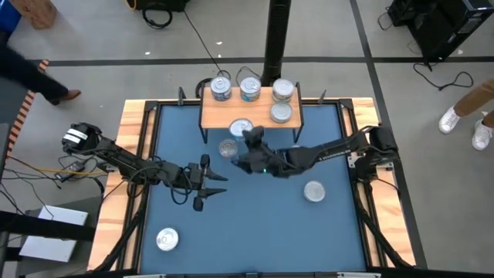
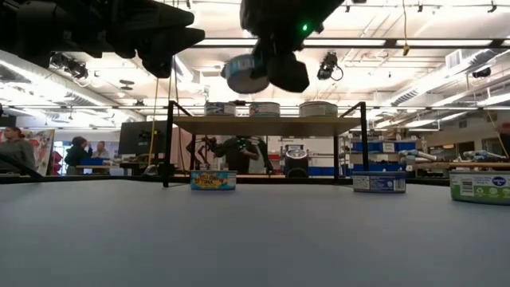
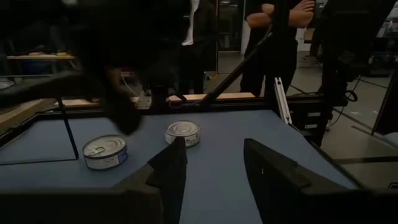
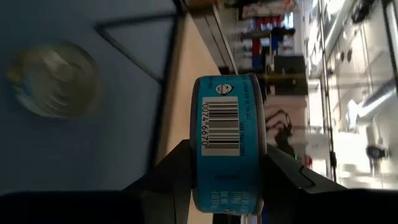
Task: Stack canned seafood by type on shelf
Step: Put the light blue tuna can on the shelf aligned with the other light blue tuna can
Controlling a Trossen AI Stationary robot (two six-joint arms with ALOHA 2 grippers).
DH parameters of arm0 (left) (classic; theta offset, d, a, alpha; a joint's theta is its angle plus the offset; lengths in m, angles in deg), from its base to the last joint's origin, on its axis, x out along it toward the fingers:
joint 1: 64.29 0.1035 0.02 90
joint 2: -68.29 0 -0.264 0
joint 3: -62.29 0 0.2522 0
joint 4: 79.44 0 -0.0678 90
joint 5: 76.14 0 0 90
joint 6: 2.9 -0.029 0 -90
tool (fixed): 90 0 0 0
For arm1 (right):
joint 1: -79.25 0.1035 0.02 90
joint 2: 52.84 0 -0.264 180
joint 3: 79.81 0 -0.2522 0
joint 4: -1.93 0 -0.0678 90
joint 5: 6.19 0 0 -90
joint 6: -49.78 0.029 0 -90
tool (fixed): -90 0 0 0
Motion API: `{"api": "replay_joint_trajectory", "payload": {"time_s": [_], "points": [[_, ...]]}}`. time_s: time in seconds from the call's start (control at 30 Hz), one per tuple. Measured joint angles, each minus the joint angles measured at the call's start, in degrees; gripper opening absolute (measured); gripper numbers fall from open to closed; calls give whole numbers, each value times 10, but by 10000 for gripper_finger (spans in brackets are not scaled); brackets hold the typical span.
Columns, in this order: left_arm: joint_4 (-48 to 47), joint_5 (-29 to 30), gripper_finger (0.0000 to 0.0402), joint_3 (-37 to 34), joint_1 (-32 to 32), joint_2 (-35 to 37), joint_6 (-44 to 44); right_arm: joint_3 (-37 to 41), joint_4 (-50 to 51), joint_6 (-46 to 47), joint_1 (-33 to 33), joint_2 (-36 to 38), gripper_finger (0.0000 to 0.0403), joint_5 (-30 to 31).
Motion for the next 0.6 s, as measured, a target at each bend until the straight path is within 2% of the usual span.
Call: {"api": "replay_joint_trajectory", "payload": {"time_s": [0.33, 0.6], "points": [[-1, -1, 163, 0, 0, 0, 2, 1, 8, 1, -77, -1, 143, -23], [-1, -2, 163, 0, 0, 0, 2, 1, 41, 20, -107, -1, 143, -58]]}}
